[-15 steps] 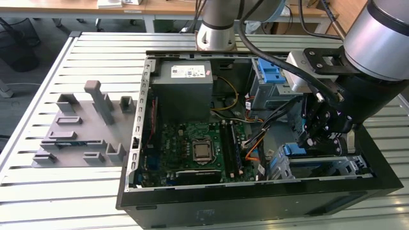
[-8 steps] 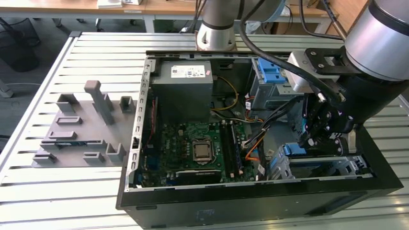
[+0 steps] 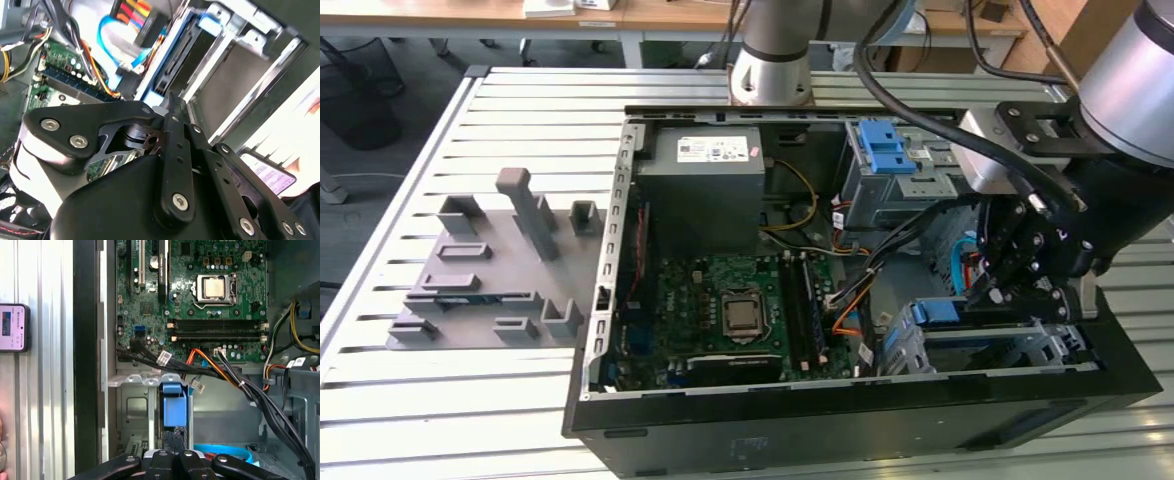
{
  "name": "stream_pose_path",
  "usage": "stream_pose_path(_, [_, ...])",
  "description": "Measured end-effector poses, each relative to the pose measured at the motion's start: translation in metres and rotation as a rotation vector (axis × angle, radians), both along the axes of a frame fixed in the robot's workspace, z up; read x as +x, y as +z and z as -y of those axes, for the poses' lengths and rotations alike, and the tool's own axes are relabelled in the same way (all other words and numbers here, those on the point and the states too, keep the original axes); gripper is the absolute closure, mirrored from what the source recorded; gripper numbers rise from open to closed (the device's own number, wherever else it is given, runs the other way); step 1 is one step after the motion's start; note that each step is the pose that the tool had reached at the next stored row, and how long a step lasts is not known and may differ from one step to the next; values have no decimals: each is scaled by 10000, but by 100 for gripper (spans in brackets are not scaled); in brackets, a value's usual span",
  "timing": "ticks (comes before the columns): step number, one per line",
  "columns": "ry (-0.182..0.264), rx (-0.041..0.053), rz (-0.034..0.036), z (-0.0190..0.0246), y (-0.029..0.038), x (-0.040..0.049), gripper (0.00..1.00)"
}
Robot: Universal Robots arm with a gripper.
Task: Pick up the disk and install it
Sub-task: 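Insert the first disk wire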
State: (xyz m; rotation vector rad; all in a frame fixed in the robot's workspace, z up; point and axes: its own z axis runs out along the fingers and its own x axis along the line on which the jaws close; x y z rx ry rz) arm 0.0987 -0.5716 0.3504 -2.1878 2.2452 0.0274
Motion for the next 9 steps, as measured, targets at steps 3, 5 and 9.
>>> stream_pose_path(3, [1,-1,0,0,-2,95,89])
stream_pose_path(5, [1,-1,0,0,-3,148,89])
stream_pose_path(9, [1,1,-1,0,-4,184,89])
